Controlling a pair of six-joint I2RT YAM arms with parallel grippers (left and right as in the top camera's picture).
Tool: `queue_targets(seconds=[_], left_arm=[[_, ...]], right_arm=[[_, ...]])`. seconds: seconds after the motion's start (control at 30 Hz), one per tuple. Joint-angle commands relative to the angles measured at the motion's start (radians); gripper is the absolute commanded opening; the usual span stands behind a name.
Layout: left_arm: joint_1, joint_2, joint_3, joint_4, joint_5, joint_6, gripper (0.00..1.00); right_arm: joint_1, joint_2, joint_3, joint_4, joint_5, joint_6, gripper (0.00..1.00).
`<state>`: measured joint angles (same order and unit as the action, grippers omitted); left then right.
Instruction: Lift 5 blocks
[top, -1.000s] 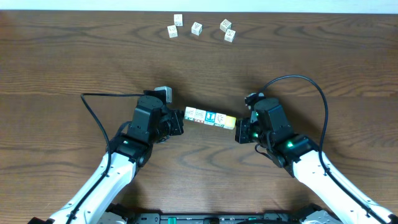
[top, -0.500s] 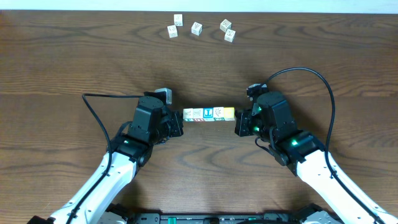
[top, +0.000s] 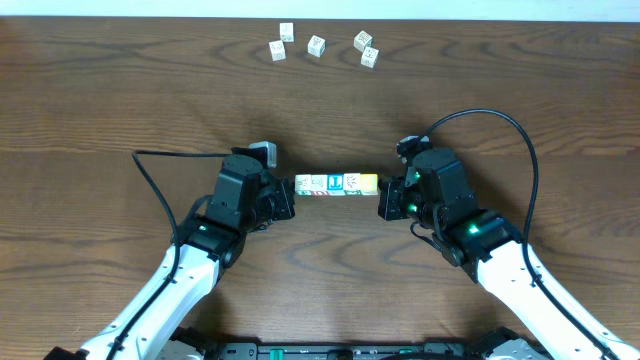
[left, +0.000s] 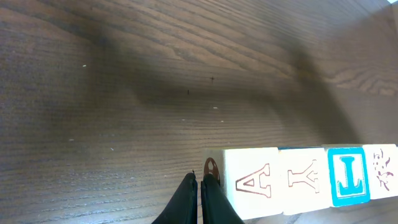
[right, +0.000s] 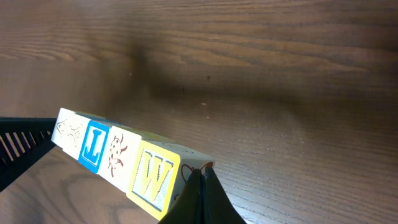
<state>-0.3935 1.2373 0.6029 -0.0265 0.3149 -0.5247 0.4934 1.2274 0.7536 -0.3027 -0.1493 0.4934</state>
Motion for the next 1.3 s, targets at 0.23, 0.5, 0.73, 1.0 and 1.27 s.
queue_targets(seconds=[0.23, 0.5, 0.73, 1.0, 1.27], left_arm=[[-0.056, -0.039, 0.037, 0.035, 0.252, -0.020, 0.07], [-0.056, -0.053, 0.037, 0.035, 0.254, -0.024, 0.07], [-0.056, -0.066, 0.037, 0.034, 0.254, -0.024, 0.07], [-0.056, -0.066, 0.037, 0.034, 0.254, -0.027, 0.07], [-0.056, -0.066, 0.037, 0.034, 0.254, -0.027, 0.07]], right_arm=[[0.066, 0.000, 0.033, 0.021, -0.270, 0.018, 0.01], [0.066, 0.000, 0.033, 0.020, -0.270, 0.018, 0.01], [0.066, 0.000, 0.033, 0.021, -0.269, 0.018, 0.01], [0.066, 0.000, 0.033, 0.021, -0.270, 0.018, 0.01], [0.066, 0.000, 0.033, 0.021, -0.270, 0.018, 0.01]])
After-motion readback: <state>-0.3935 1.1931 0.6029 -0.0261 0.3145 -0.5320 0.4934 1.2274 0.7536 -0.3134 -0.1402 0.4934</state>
